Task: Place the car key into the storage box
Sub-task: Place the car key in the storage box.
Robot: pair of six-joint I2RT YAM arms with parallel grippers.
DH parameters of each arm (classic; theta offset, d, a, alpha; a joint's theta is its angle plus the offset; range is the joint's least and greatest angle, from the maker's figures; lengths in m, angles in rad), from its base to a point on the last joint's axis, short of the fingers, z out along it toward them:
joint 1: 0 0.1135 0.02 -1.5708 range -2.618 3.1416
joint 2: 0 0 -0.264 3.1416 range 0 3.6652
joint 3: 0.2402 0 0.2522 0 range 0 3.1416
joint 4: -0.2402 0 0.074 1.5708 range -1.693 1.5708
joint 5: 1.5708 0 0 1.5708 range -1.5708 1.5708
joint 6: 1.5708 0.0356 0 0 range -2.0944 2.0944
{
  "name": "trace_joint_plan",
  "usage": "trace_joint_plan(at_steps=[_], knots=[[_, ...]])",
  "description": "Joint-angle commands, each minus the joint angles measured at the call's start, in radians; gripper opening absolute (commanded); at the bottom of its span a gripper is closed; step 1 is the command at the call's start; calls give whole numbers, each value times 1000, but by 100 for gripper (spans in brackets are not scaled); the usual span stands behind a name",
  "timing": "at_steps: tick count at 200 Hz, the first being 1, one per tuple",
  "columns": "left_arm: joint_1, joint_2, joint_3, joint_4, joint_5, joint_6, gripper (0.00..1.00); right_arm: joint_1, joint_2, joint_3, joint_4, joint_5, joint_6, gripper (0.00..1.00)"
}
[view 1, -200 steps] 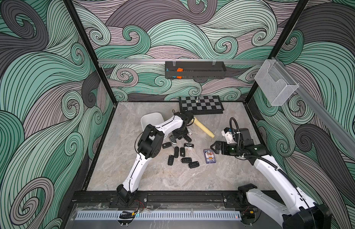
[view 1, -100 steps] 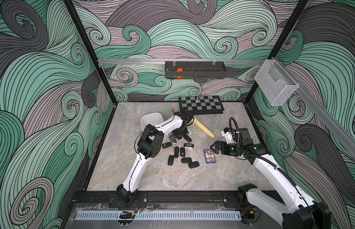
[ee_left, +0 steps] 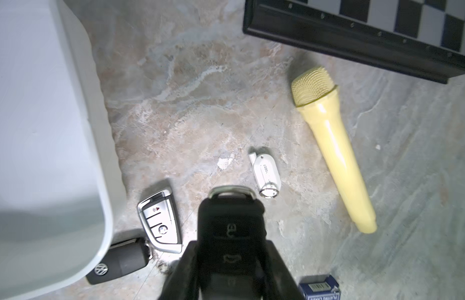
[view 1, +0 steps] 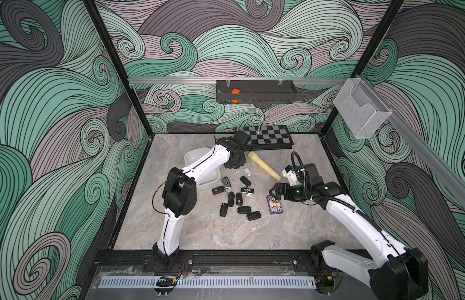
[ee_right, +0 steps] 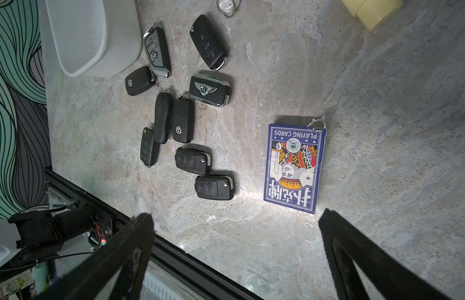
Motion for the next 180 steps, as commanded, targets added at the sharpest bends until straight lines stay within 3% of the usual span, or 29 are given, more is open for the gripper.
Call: trace_joint_plan(at_steps=[1, 47, 88, 180], knots=[[32, -76, -47, 13, -33, 87, 27, 34, 31, 45, 9, 13, 32, 99], [124, -206, -180, 28, -101, 202, 27, 83, 115, 94, 23, 12, 31, 99], [227, -240, -260, 22, -120, 258, 27, 108, 160, 114, 25, 19, 28, 99], [397, -50, -208, 60, -78, 375, 27, 117, 165, 102, 29, 25, 24, 99]])
